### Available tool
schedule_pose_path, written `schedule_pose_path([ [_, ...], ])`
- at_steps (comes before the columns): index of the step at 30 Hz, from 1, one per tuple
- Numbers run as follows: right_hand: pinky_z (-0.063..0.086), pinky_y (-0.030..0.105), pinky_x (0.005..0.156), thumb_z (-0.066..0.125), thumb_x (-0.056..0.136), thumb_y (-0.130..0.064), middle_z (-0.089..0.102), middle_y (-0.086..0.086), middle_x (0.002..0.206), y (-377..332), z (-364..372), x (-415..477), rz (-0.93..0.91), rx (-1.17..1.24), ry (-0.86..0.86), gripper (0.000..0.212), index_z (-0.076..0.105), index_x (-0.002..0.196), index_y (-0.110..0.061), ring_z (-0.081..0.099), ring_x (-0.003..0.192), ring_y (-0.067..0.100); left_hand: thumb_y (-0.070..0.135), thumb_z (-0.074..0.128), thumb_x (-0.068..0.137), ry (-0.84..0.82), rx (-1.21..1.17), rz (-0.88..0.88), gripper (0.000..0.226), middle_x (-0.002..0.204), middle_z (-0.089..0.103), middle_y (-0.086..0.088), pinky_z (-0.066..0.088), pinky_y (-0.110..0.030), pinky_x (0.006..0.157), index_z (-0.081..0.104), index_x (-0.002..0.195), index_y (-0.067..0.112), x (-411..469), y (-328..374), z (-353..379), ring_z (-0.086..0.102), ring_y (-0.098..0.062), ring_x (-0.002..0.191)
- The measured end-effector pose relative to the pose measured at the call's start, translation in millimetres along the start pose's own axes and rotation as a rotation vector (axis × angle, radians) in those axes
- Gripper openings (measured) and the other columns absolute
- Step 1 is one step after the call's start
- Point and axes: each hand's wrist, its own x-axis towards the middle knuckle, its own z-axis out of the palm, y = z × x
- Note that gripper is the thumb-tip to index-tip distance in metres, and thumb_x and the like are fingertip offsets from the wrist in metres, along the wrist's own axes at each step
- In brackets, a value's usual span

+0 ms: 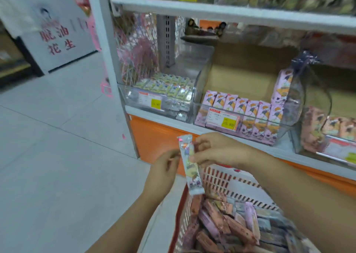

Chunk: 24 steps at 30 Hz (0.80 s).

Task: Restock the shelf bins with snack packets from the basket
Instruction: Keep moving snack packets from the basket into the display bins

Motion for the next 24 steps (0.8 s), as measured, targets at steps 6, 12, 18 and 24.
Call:
schedule_pose_path([
  [6,0.049,0.018,0.052,0.07,0.085,-0.013,0.066,0.006,0.077,-68,21,7,-0.157,0.107,0.276,0.016,0.055,0.091,-0.013,0.063,0.054,0.01,0.02,0.058,0.093,0.23,-0.275,0.131,0.02,0.094,0.066,0.017,0.046,-0.009,0.073,0.06,0.108,0.033,-8,67,-66,0.062,0.004,0.084],
  [12,0.052,0.023,0.06,0.069,0.086,-0.017,0.07,0.011,0.088,-102,31,29,-0.248,0.182,0.291,0.034,0.055,0.114,-0.004,0.068,0.07,0.018,0.021,0.072,0.082,0.33,-0.084,0.21,0.034,0.096,0.065,0.019,0.048,-0.012,0.069,0.059,0.104,0.044,7,82,-104,0.062,0.001,0.082],
  [18,0.032,0.033,0.107,0.055,0.093,-0.035,0.057,-0.001,0.131,-107,-39,63,-0.431,-0.77,0.649,0.041,0.054,0.131,-0.019,0.046,0.127,0.018,0.022,0.068,0.085,0.423,0.099,0.167,0.034,0.098,0.065,0.01,0.05,-0.019,0.069,0.061,0.118,0.025,77,78,-132,0.061,-0.004,0.081],
  [24,0.011,0.025,0.11,0.041,0.098,-0.039,0.049,-0.002,0.133,-70,-76,105,-0.362,-1.076,0.59,0.037,0.057,0.129,-0.026,0.026,0.136,0.019,0.027,0.057,0.091,0.475,0.554,0.152,0.036,0.117,0.062,-0.003,0.048,-0.034,0.079,0.053,0.127,0.019,180,80,-147,0.059,-0.025,0.102],
])
